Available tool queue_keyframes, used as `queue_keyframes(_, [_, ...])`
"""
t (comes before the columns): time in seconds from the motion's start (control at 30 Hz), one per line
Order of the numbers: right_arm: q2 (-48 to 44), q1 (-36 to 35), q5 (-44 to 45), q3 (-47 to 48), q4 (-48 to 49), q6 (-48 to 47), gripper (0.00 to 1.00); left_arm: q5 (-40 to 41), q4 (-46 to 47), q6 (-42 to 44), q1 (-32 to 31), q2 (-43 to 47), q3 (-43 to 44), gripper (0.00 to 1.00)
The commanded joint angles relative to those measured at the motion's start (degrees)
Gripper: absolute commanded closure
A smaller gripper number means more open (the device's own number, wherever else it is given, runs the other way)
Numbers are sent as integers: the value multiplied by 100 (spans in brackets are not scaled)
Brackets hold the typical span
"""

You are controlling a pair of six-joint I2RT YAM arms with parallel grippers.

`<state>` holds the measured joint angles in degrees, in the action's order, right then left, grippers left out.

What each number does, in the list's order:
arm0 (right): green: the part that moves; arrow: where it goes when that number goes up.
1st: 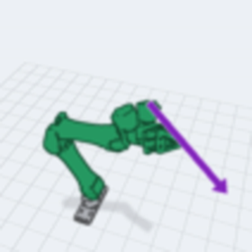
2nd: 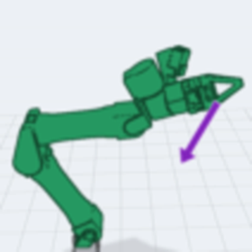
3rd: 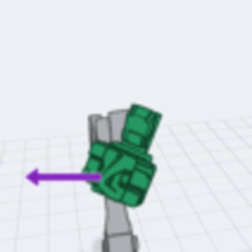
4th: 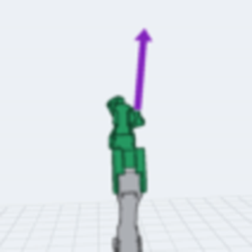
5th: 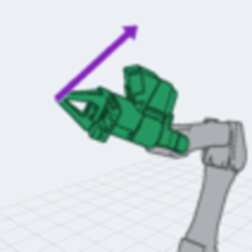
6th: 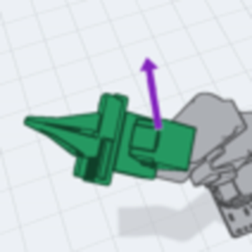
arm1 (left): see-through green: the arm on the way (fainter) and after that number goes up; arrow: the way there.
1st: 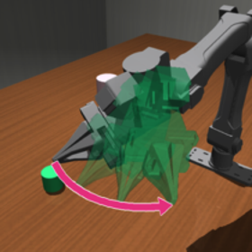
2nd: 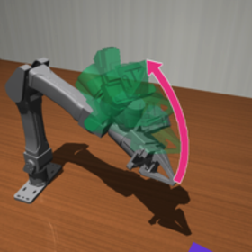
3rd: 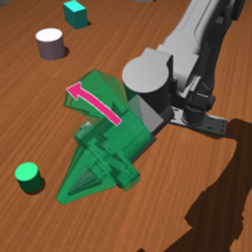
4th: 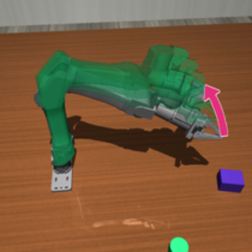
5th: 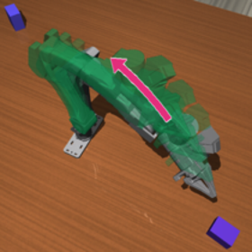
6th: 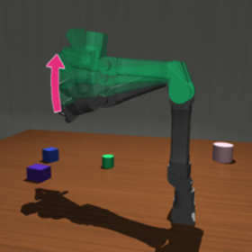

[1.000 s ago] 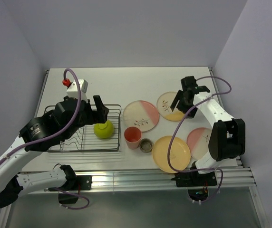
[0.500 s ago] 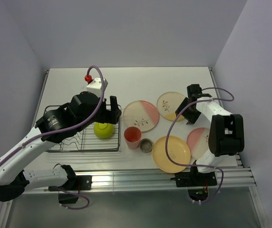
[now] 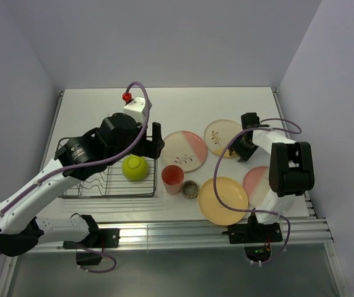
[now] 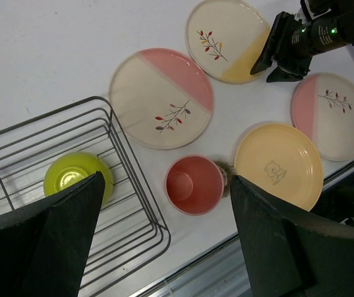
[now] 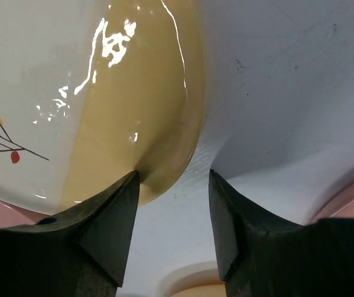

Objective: Load the mixed dishes into the dish rack

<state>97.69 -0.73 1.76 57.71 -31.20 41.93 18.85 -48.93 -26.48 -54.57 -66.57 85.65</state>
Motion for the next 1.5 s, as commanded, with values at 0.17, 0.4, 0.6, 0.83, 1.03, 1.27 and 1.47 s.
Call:
queue_keyframes(0.17, [303, 29, 158, -59, 334, 149, 60, -311, 463, 688, -10, -462, 339, 10])
queue_keyframes(0.4, [137, 29, 44, -41, 185, 157, 98, -628, 981, 1364, -98, -761, 242, 3])
queue_keyframes(0.6, [-145, 29, -403, 91, -96, 184, 100, -874, 1008, 1934, -308, -1297, 312, 1])
queue_keyframes(0.83, [-268, 29, -720, 276, -448, 210, 100, -813, 1508, 2795, -722, -1922, 374, 1])
queue_keyframes(1.03, [-601, 354, -888, 170, -597, 228, 100, -909, 2166, 3219, -845, -2273, 366, 1])
queue_keyframes(1.27, [-804, 803, -1397, 170, -861, 79, 100, -1103, 3344, 3746, -863, -2299, -372, 1])
queue_keyframes(1.47, [-875, 855, -1635, 135, -1019, -10, 100, -1453, 3696, 4001, -872, -2888, -268, 1])
